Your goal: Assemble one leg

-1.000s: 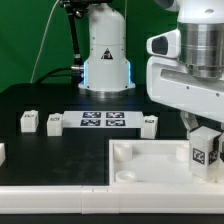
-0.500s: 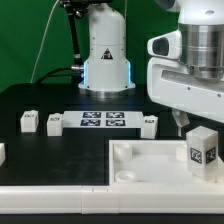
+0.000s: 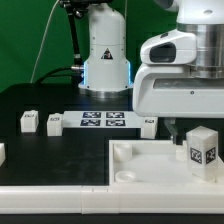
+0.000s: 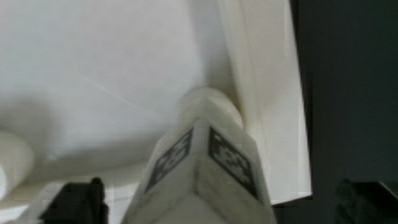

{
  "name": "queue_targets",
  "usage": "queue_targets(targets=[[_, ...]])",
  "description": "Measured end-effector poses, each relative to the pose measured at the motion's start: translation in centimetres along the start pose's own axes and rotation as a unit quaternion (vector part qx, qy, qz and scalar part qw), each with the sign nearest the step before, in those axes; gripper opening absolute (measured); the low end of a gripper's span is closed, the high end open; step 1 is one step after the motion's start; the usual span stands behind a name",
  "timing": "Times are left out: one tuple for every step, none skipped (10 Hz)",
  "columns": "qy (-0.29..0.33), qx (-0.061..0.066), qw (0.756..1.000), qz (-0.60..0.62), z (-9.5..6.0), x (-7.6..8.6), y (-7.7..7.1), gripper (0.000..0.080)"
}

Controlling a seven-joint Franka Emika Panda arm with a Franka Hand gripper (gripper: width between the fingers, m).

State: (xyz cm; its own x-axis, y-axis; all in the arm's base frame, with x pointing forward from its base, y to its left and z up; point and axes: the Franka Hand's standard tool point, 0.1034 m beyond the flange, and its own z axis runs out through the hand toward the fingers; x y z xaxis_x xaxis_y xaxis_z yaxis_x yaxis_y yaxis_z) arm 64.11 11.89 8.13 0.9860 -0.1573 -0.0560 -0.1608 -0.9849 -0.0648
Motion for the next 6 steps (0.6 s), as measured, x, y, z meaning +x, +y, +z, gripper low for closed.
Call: queue_targets(targets=[[-0.001, 0.000, 0.999, -0.037, 0.1, -0.1, -0.2, 0.0649], [0.000, -0.005, 0.995, -0.105, 0.2, -0.4, -0.5, 0.0649], [-0.003, -0.011, 0.987, -0.162, 0.2, -1.1, -1.1, 0.0649], [-0.006, -0.013, 0.980, -0.201, 0.1, -1.8, -1.7, 0.0649], [-0.006, -0.013, 0.975, -0.222, 0.1, -1.7, -1.5, 0.0649], [-0.007, -0.013, 0.975, -0.221, 0.2, -1.7, -1.4, 0.0649]])
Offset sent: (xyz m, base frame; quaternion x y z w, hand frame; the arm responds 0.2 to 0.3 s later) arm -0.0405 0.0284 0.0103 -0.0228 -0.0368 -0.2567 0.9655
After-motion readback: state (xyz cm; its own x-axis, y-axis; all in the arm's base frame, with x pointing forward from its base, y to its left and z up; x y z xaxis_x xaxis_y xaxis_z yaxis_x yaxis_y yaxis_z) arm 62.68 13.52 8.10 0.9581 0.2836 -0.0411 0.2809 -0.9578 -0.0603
